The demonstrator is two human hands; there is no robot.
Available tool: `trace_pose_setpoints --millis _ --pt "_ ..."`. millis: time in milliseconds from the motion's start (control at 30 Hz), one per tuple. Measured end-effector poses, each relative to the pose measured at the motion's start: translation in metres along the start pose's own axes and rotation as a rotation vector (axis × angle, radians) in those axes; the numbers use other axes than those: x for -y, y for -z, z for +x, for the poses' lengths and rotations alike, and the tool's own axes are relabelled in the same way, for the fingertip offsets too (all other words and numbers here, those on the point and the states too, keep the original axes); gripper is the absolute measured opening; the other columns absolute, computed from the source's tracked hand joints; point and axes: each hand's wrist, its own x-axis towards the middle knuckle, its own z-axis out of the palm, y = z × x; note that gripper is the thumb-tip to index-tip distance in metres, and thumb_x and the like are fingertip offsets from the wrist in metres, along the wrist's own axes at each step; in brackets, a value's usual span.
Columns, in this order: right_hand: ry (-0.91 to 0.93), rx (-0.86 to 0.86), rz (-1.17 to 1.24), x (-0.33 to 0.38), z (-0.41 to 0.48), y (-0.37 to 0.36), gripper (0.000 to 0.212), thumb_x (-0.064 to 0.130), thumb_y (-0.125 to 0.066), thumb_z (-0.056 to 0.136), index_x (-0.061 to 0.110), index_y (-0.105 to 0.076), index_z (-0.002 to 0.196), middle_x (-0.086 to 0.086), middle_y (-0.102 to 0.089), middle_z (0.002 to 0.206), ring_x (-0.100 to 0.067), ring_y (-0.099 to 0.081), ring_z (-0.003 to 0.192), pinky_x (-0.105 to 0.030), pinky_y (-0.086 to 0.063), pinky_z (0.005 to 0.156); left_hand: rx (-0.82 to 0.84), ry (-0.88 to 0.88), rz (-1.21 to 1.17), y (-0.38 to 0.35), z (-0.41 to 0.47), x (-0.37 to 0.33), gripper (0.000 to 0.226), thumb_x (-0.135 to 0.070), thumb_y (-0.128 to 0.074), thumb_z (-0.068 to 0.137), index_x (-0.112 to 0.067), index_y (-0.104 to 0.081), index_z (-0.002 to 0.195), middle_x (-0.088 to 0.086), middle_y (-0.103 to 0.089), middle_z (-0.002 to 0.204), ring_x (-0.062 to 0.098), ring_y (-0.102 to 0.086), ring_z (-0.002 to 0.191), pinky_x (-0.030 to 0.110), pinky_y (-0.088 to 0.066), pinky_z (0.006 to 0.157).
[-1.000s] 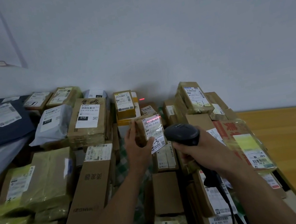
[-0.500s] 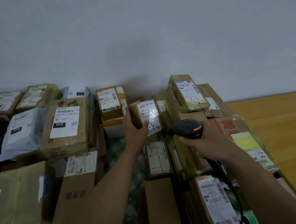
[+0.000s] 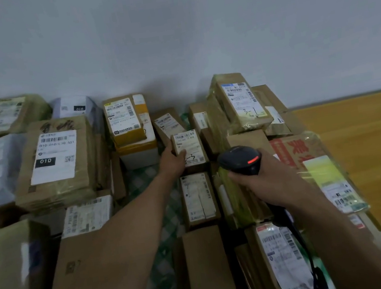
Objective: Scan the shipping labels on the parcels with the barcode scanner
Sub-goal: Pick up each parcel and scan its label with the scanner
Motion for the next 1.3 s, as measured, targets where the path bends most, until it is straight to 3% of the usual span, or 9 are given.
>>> trace_pose_setpoints --millis 200,367,467,600,733,867,1067,1200,1300 --pt "-0.028 0.007 -0.001 0.003 -0.002 -0.003 0.054 0.044 -0.077 0.089 0.034 -0.055 0.137 0.008 -0.068 0.092 -0.005 -0.065 0.077 -0.015 -0.044 0.057 0.093 -0.010 0.186 0.005 -0.021 -0.005 0.055 -0.025 -0.061 0.104 -0.022 -0.043 0.155 0.004 -0.062 0.142 0.025 -0.060 0.130 0.034 -0.049 0.100" --pt "0.020 0.032 0.009 0.023 -0.019 0.004 0.052 0.040 -0.077 0.091 0.035 -0.055 0.138 0.008 -0.072 0.098 -0.004 -0.071 0.083 -0.022 -0.052 0.061 0.006 -0.194 0.213 0.024 -0.048 -0.024 0.033 -0.014 -0.064 0.100 -0.015 -0.062 0.133 -0.006 -0.069 0.125 0.014 -0.065 0.120 0.009 -0.049 0.080" --pt "0.094 0.095 0.060 0.049 -0.031 0.006 0.040 0.027 -0.074 0.096 0.032 -0.059 0.133 0.006 -0.072 0.095 0.000 -0.072 0.068 -0.022 -0.059 0.059 -0.179 -0.296 0.266 0.052 -0.062 -0.046 0.035 -0.017 -0.064 0.100 -0.014 -0.059 0.135 -0.012 -0.050 0.126 0.003 -0.051 0.115 0.023 -0.043 0.104" --pt "0.191 0.156 0.017 0.084 -0.034 0.000 0.026 0.030 -0.074 0.097 0.045 -0.057 0.110 0.008 -0.074 0.100 -0.013 -0.078 0.072 -0.038 -0.065 0.079 -0.375 -0.258 0.355 0.091 -0.049 -0.062 0.049 -0.021 -0.056 0.104 -0.014 -0.045 0.151 0.012 -0.030 0.160 0.033 -0.035 0.146 0.048 -0.039 0.118" --pt "0.195 0.212 0.062 0.103 -0.025 -0.011 0.026 0.030 -0.071 0.099 0.048 -0.052 0.099 0.008 -0.073 0.101 -0.013 -0.078 0.074 -0.031 -0.064 0.072 -0.454 -0.204 0.303 0.101 -0.038 -0.070 0.057 -0.017 -0.059 0.103 -0.009 -0.035 0.155 0.016 -0.022 0.163 0.036 -0.027 0.149 0.049 -0.033 0.122" --pt "0.139 0.211 0.125 0.099 -0.008 -0.019 0.025 0.030 -0.070 0.099 0.041 -0.058 0.118 0.002 -0.075 0.100 -0.014 -0.076 0.071 -0.023 -0.058 0.062 -0.467 -0.017 0.100 0.102 -0.018 -0.073 0.084 -0.020 -0.065 0.100 -0.020 -0.011 0.165 0.007 -0.003 0.171 0.032 -0.016 0.156 0.048 -0.028 0.124" --pt "0.115 0.182 0.174 0.085 0.008 -0.024 0.032 0.030 -0.071 0.099 0.035 -0.056 0.127 0.001 -0.076 0.101 -0.015 -0.077 0.072 -0.028 -0.063 0.066 -0.507 0.197 -0.163 0.109 -0.001 -0.074 0.083 -0.035 -0.055 0.106 -0.021 0.000 0.166 0.007 -0.007 0.173 0.035 -0.027 0.153 0.051 -0.034 0.119" --pt "0.117 0.171 0.195 0.075 0.013 -0.027 0.029 0.034 -0.072 0.098 0.032 -0.063 0.125 0.000 -0.077 0.097 -0.019 -0.078 0.073 -0.031 -0.061 0.066 -0.465 0.177 -0.247 0.112 0.005 -0.062 0.076 -0.035 -0.060 0.104 -0.024 -0.015 0.165 0.009 -0.035 0.165 0.033 -0.039 0.149 0.053 -0.036 0.120" --pt "0.108 0.171 0.190 0.073 0.015 -0.029 0.029 0.038 -0.070 0.099 0.031 -0.062 0.126 -0.001 -0.075 0.099 -0.018 -0.078 0.073 -0.030 -0.059 0.065 -0.356 0.218 -0.270 0.108 0.003 -0.047 0.097 -0.046 -0.065 0.098 -0.034 0.004 0.164 0.008 -0.031 0.167 0.037 -0.031 0.152 0.062 -0.026 0.122"
